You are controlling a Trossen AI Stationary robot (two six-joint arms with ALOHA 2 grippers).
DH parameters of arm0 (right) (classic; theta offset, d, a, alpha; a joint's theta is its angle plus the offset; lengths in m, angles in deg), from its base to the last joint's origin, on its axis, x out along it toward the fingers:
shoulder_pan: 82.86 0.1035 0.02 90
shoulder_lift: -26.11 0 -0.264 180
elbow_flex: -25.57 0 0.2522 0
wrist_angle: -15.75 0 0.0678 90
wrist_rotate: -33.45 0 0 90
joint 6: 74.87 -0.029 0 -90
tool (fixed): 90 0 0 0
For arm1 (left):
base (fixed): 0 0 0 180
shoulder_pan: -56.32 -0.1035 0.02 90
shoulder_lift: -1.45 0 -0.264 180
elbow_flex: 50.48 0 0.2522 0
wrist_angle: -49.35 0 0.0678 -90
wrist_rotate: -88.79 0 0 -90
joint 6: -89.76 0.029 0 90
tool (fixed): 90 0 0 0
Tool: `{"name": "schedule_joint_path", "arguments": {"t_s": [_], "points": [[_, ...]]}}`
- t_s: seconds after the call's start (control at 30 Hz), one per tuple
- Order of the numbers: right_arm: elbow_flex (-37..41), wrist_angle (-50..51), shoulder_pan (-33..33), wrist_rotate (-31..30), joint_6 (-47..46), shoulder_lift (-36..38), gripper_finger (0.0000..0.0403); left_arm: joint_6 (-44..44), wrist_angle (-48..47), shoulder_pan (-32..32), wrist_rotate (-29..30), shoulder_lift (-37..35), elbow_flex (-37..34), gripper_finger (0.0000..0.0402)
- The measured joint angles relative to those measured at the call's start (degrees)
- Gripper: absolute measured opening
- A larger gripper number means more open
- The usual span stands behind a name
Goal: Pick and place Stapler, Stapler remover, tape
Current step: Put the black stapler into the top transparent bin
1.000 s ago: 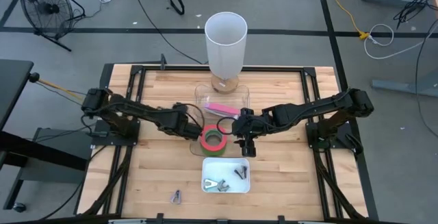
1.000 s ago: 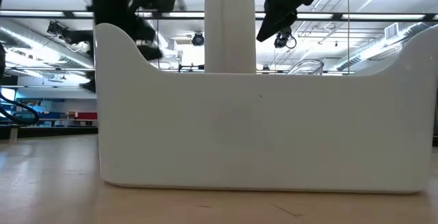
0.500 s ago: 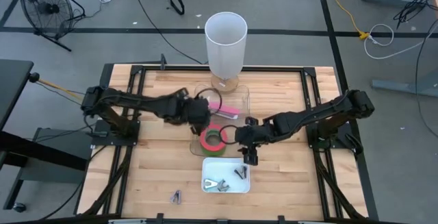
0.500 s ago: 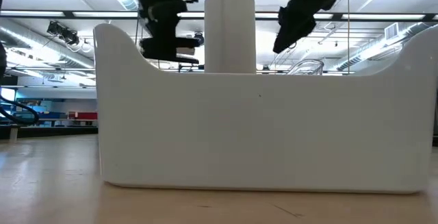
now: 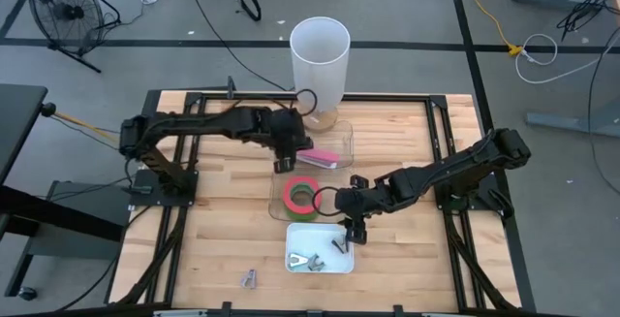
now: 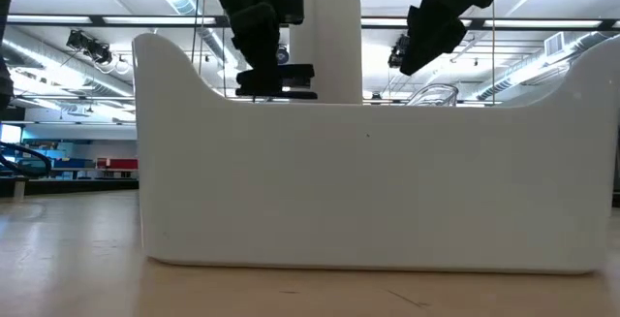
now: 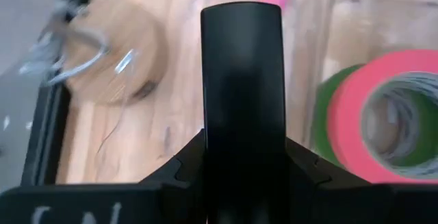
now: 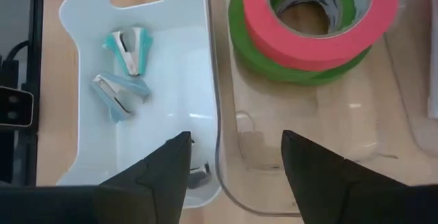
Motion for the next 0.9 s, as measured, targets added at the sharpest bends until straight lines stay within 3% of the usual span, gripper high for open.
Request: {"name": "schedule_joint_path", "arguments": {"t_s": [0.33,0.9], "points": [[0.0,-0.7,0.0,0.0,-4.5,0.0,0.0228,10.8,7.1,-0.7,-13.5,2.0,0.0,0.0121],[0.0,-5.4,1.1,0.5,-5.9,0.0,0.0228,12.0,7.1,-4.1,-16.3,11.3,0.0,0.0121]]}}
